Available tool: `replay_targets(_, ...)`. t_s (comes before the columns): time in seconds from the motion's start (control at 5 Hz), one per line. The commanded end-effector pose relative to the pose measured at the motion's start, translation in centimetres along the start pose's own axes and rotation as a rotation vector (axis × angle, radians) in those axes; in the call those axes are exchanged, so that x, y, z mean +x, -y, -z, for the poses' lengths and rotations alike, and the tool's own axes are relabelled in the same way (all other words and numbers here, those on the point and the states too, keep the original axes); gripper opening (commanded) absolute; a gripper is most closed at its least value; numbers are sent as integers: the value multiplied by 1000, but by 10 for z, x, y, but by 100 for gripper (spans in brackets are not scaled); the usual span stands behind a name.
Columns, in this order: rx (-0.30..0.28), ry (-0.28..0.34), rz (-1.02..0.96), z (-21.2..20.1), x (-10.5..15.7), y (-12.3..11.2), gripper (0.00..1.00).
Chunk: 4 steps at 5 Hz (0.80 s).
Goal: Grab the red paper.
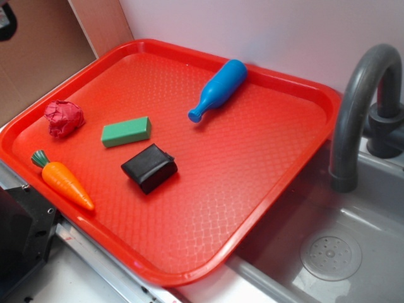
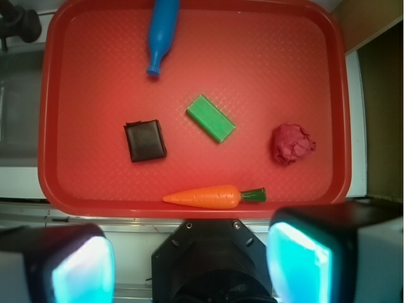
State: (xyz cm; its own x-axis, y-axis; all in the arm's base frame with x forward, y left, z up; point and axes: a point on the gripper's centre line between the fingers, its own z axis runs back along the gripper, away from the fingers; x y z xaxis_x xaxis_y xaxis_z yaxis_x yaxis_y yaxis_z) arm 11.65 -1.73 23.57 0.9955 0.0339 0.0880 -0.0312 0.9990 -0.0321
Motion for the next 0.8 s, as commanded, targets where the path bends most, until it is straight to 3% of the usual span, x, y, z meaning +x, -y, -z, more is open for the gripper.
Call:
replay_targets(0.0,0,0,0,0,0,0,100)
replay_targets(0.2,2,56,99,6,10,-23,100)
replay_targets(0.4,44,107,223,16,23,-53,100)
replay_targets(0.6,74,112,319,32,31,-71,100)
